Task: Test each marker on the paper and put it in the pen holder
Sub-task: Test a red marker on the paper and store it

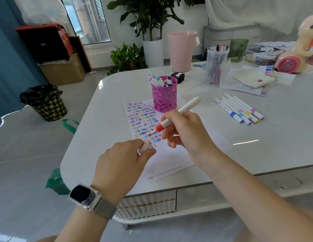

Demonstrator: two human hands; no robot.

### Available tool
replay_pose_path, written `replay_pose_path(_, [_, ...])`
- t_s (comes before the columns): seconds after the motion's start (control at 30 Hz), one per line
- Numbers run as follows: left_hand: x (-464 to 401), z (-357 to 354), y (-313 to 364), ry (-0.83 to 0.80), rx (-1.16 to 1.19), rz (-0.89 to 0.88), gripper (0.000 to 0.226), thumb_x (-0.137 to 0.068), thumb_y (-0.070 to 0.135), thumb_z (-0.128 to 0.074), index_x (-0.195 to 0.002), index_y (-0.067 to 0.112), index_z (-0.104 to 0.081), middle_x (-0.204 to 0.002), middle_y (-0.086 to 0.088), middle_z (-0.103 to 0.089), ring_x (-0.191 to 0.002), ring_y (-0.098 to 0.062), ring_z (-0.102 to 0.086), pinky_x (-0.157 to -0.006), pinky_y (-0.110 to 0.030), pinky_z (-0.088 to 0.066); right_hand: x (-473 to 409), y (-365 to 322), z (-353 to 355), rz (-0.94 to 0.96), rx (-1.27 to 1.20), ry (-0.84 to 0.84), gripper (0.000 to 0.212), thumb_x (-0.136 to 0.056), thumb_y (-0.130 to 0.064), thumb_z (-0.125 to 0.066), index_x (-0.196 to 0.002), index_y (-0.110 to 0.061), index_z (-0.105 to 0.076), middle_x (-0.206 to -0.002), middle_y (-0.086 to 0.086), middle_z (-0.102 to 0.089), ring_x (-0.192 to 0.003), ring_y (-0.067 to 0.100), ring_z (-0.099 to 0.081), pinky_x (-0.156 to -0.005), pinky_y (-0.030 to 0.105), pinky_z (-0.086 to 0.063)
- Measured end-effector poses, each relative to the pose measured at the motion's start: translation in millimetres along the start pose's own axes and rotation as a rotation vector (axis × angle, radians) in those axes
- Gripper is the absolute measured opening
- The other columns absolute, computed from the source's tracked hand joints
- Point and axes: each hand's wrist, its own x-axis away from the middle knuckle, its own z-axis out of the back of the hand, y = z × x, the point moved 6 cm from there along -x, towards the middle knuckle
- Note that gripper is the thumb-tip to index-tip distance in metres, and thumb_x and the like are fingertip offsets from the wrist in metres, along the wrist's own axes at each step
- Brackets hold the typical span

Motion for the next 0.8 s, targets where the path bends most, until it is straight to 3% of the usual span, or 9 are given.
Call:
replay_pose_path(0.3, [0, 4, 3, 0.002, 0.022, 0.003, 0.040, -0.088, 0.058, -0.040, -0.073, 0.023, -0.050, -0.065, 0.009, -0.064, -0.068, -0.014, -0.060, -0.063, -0.031, -0.049, -2, 5, 0, 0.035, 0.085, 0.016, 0.025, -0.092, -0.013, -0.051, -0.070, -0.006, -0.061, -0.051, 0.002, -0.062, -0.044, 0.013, -0.046, -0.041, 0.022, -0.038])
replay_pose_path(0.5, [2, 4, 9, -0.028, 0.060, -0.041, 0.036, -0.089, 0.053, -0.042, -0.074, 0.023, -0.052, -0.063, 0.008, -0.064, -0.063, -0.012, -0.060, -0.063, -0.035, -0.051, -2, 13, -10, 0.000, 0.128, -0.076, 0.023, -0.091, -0.015, -0.050, -0.074, -0.005, -0.062, -0.056, 0.010, -0.060, -0.052, 0.021, -0.048, -0.043, 0.023, -0.039])
replay_pose_path(0.67, [4, 5, 16, 0.002, 0.191, -0.067, 0.022, -0.093, 0.042, -0.043, -0.081, 0.027, -0.054, -0.064, 0.010, -0.064, -0.065, -0.010, -0.062, -0.067, -0.039, -0.052, -3, 10, -14, -0.013, 0.028, -0.153, 0.028, -0.092, -0.016, -0.049, -0.068, -0.010, -0.061, -0.047, 0.003, -0.051, -0.047, 0.015, -0.043, -0.043, 0.023, -0.035])
replay_pose_path(0.8, [4, 6, 16, 0.086, 0.270, -0.047, 0.021, -0.095, 0.035, -0.043, -0.090, 0.018, -0.056, -0.065, 0.008, -0.063, -0.065, -0.014, -0.064, -0.068, -0.041, -0.051, -3, 9, -18, 0.003, -0.064, -0.227, 0.033, -0.097, -0.022, -0.049, -0.068, -0.015, -0.063, -0.047, 0.000, -0.047, -0.051, 0.015, -0.042, -0.044, 0.022, -0.032])
